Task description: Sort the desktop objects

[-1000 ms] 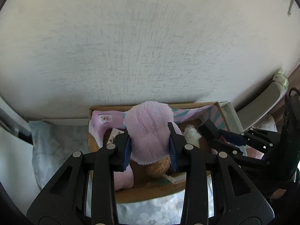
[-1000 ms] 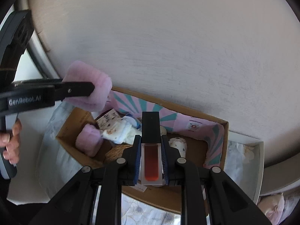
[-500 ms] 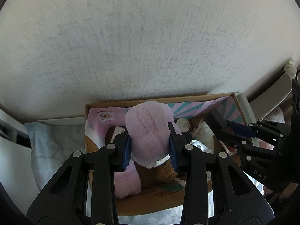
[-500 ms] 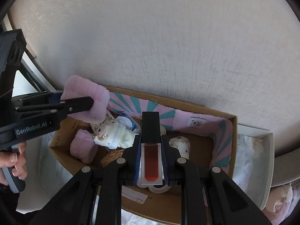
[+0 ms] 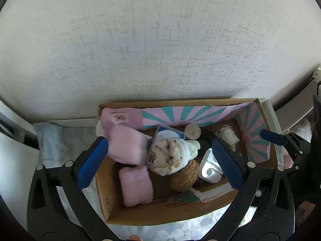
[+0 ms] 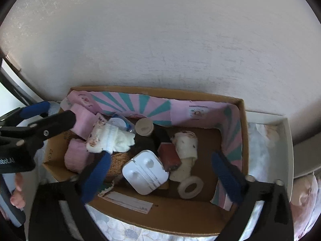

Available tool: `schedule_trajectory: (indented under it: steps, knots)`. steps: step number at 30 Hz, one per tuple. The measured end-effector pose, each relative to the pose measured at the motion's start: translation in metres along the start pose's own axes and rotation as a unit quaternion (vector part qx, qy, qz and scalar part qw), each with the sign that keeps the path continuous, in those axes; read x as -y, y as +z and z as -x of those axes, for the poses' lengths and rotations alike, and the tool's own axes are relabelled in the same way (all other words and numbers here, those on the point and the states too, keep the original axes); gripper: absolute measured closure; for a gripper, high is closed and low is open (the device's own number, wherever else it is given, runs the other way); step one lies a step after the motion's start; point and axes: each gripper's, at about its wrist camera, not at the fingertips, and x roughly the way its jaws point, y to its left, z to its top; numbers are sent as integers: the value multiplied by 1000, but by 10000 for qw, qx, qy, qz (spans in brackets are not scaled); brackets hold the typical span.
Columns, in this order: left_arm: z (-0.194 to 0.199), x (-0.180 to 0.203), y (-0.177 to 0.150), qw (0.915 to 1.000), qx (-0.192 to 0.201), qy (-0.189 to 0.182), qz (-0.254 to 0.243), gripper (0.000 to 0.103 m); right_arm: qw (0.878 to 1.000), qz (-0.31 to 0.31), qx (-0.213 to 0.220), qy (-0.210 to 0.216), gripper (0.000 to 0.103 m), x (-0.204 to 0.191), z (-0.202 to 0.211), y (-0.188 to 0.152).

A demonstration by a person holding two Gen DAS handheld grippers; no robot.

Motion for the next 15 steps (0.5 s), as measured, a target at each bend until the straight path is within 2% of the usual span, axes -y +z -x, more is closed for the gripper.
schedule_trajectory:
  steps: [15]
  knots:
    - [13, 2, -1, 9999, 19, 113, -7, 0, 9991, -179, 104, -357, 1, -4, 13, -7]
